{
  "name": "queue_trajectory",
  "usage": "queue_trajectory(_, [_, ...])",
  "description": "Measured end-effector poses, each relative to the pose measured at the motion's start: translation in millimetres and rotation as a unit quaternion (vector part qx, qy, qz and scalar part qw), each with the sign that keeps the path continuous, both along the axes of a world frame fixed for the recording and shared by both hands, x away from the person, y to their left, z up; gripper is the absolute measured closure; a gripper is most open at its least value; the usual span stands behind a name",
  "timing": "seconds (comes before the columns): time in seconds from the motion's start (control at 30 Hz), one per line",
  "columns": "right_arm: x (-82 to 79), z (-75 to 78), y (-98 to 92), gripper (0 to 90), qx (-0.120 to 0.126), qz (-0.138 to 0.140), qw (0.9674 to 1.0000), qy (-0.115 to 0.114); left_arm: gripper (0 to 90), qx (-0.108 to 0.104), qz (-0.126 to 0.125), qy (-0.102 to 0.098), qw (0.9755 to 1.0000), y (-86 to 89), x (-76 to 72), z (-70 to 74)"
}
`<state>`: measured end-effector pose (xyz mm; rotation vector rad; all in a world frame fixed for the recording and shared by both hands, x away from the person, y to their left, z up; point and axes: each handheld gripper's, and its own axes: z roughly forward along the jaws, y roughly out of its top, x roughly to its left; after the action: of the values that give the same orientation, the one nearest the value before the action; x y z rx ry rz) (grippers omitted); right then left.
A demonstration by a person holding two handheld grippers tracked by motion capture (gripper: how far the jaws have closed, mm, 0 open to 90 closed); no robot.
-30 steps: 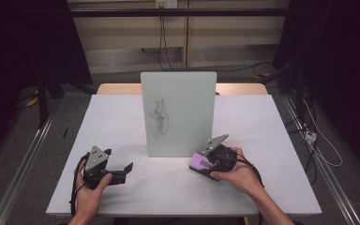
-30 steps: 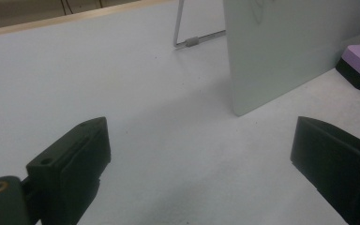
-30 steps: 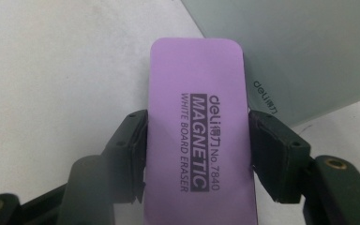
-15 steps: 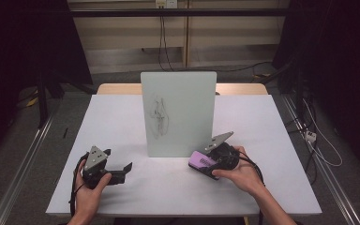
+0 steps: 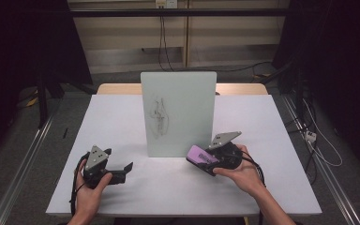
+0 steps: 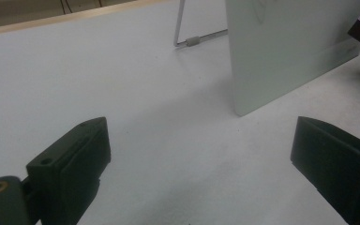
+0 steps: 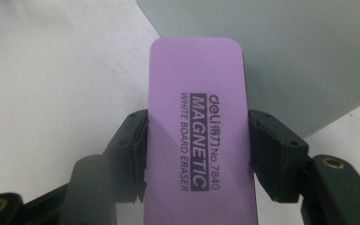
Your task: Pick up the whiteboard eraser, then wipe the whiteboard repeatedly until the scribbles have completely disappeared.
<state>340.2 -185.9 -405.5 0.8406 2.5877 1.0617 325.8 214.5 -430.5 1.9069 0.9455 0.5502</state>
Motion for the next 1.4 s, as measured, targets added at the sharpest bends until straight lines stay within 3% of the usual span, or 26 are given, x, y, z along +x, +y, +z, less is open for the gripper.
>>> queue_trajectory(0.53, [1.7, 11.1, -2.0, 41.7, 0.035, -0.018, 0.9984, -0.041, 5.1, -0.005, 0.002, 0.006, 1.0000, 3.1, 1.6, -2.4])
queue_trajectory(0.73, [0.3, 11.8, 2.3, 41.7, 0.044, -0.010, 0.9976, -0.051, 5.1, -0.003, 0.004, 0.000, 1.0000, 3.6, -0.4, -0.2])
queue_trajectory(1.13, [-2.5, 19.9, 5.4, 41.7, 0.084, -0.002, 0.9932, -0.081, 5.1, 0.001, 0.008, 0.000, 1.0000, 3.8, -3.4, 0.2])
queue_trajectory(1.4, [0.0, 31.1, 9.7, 41.7, 0.097, -0.003, 0.9903, -0.099, 5.1, -0.002, 0.010, 0.001, 1.0000, 4.5, -3.0, -0.2])
